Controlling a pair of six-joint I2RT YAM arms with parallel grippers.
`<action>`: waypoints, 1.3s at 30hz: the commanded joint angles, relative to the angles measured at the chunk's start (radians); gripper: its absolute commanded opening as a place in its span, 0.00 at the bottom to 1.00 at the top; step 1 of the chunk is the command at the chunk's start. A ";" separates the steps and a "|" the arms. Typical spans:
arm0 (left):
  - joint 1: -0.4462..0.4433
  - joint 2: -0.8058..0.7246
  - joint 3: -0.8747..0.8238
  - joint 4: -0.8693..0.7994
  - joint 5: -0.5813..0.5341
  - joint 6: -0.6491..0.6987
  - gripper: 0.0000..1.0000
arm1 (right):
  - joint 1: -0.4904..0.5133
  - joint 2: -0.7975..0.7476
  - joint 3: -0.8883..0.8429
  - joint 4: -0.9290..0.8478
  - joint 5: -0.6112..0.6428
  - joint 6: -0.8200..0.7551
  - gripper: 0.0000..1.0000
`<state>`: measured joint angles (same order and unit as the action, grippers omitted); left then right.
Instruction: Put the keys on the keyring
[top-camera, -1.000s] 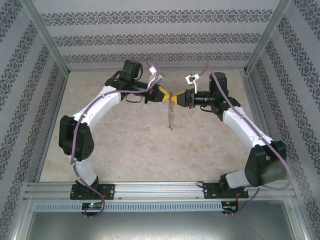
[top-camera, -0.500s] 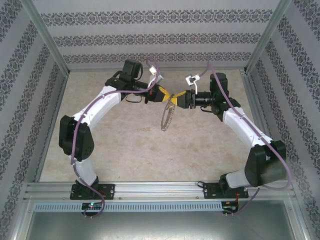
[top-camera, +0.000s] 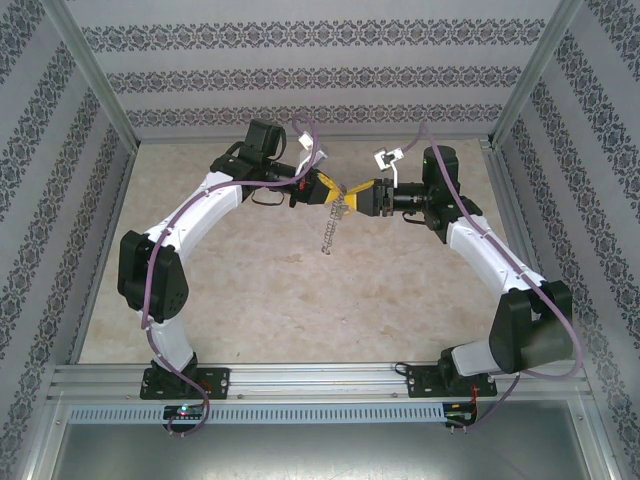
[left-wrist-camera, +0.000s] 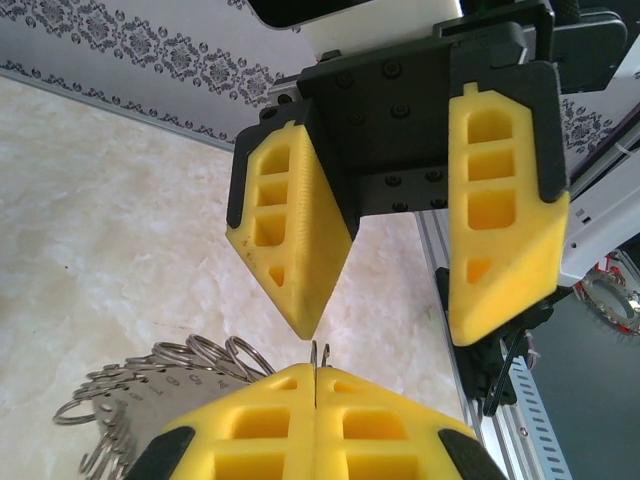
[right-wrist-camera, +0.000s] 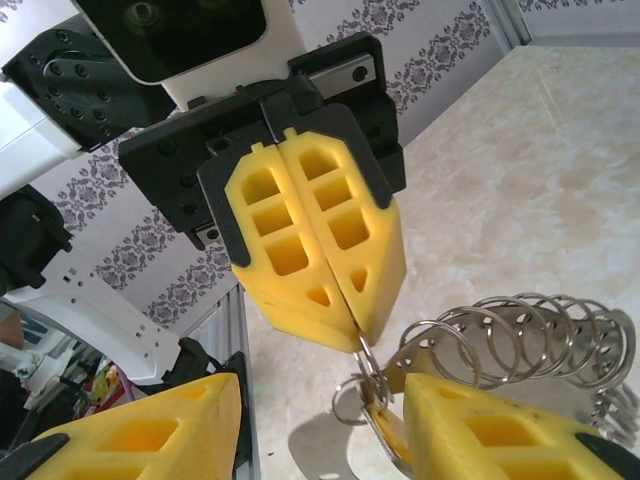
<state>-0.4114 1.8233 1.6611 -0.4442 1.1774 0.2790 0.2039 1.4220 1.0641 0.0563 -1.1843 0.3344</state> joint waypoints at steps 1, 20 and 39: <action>-0.004 -0.024 0.034 0.021 0.051 -0.003 0.00 | -0.011 -0.009 -0.011 0.020 0.011 -0.005 0.47; -0.004 -0.022 0.035 0.031 0.054 -0.013 0.00 | 0.043 0.021 0.007 0.014 -0.007 -0.012 0.36; 0.005 -0.022 0.054 0.011 0.031 -0.011 0.00 | 0.047 0.090 0.166 -0.262 0.094 -0.183 0.00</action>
<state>-0.4065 1.8229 1.6669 -0.4400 1.1786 0.2672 0.2386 1.4872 1.1408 -0.0616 -1.1484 0.2684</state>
